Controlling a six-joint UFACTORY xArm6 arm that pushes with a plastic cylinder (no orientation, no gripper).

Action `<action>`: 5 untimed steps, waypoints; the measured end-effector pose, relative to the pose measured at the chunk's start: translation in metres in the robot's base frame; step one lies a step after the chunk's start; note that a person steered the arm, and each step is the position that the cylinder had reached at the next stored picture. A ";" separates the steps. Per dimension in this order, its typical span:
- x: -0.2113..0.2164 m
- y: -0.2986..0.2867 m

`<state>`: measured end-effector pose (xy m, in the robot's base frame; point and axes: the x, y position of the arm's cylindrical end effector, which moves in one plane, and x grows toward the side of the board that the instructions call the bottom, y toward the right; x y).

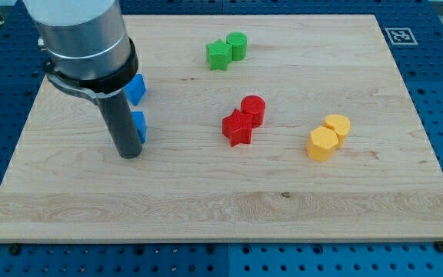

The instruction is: Push the blue cube into the blue triangle

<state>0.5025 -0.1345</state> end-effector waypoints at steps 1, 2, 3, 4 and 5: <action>-0.014 0.000; -0.022 0.000; -0.032 0.000; -0.044 0.000; -0.054 0.000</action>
